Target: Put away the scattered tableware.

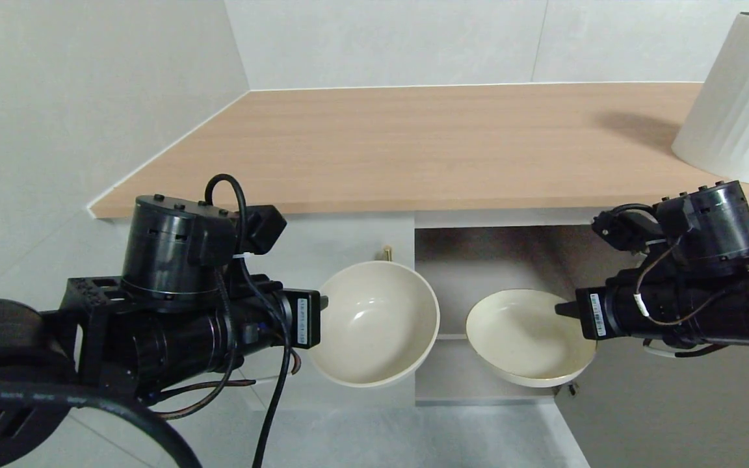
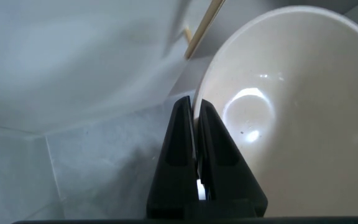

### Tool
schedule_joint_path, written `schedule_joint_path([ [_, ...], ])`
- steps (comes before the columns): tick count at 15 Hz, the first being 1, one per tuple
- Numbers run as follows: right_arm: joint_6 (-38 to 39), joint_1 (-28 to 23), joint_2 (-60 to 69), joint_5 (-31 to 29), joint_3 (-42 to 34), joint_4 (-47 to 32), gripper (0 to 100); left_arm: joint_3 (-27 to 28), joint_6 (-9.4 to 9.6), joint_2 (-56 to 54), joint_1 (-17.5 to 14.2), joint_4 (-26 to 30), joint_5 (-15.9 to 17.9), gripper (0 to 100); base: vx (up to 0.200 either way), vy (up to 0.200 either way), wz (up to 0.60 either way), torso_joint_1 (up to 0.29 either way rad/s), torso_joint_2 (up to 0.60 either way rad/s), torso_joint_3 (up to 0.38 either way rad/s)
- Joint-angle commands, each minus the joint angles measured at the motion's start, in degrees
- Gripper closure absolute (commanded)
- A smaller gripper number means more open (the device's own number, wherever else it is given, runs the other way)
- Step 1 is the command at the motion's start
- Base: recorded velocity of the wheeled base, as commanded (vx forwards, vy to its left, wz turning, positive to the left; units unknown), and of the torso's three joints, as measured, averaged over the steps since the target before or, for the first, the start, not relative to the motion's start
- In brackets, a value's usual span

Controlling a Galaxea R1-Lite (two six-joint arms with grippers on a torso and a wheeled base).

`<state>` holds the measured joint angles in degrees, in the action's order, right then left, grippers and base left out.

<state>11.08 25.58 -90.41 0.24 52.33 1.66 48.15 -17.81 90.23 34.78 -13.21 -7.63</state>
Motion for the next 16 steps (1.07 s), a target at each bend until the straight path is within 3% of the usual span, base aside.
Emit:
schedule_joint_path([
  [1, 0.0, 0.0, -0.4, 0.0, -0.2, 0.0, 100, 0.0, -0.03, 0.1, -0.1, -0.1, 0.0, 100, 0.000, 0.000, 0.00, -0.198, 0.46, 0.266],
  [7, -0.2, 0.0, -0.7, 0.0, -0.7, 1.3, 100, 0.0, -0.03, 0.6, -0.1, -0.1, 0.0, 100, 0.000, 0.000, 0.00, -0.166, 0.42, 0.242],
  [16, -2.5, 0.6, -4.2, -0.1, -1.0, 1.3, 100, 0.0, -0.03, 0.9, -0.1, -0.1, 0.0, 100, 0.000, 0.000, 0.00, -0.011, 0.03, 0.012],
])
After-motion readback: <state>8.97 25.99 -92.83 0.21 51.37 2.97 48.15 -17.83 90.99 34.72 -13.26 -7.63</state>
